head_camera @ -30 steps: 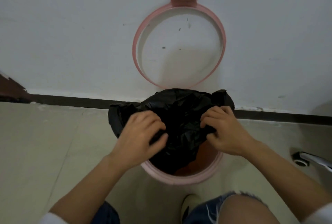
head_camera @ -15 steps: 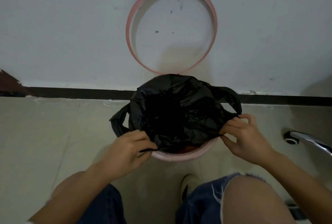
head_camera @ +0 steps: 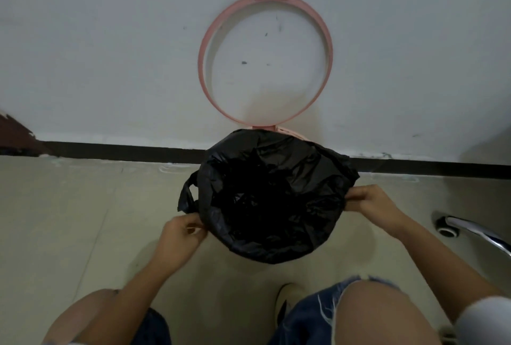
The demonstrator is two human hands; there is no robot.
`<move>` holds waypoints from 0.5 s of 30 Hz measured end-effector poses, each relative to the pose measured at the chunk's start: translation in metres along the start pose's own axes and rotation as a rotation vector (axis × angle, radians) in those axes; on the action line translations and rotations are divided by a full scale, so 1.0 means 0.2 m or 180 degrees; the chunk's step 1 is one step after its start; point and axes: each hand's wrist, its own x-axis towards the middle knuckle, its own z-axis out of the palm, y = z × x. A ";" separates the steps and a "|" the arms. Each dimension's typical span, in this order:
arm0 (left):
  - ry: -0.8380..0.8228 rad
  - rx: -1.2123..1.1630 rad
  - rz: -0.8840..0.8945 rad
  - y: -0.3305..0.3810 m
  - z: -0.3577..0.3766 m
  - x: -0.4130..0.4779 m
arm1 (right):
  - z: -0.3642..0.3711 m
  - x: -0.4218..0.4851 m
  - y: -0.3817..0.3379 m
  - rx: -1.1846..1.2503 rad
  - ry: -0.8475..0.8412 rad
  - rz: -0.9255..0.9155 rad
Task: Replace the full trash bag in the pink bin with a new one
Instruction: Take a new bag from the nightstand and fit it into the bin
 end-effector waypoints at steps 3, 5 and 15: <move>0.0517 -0.0553 -0.0512 0.08 -0.11 0.13 | -0.09 0.05 -0.14 0.0238 0.0922 -0.0082; 0.0844 -0.1101 -0.0611 0.19 -0.15 0.20 | -0.11 0.10 -0.25 0.0242 0.1456 -0.0373; 0.0258 0.0050 -0.0068 0.50 -0.01 0.40 | 0.09 0.36 -0.42 -0.2055 0.1247 -0.0971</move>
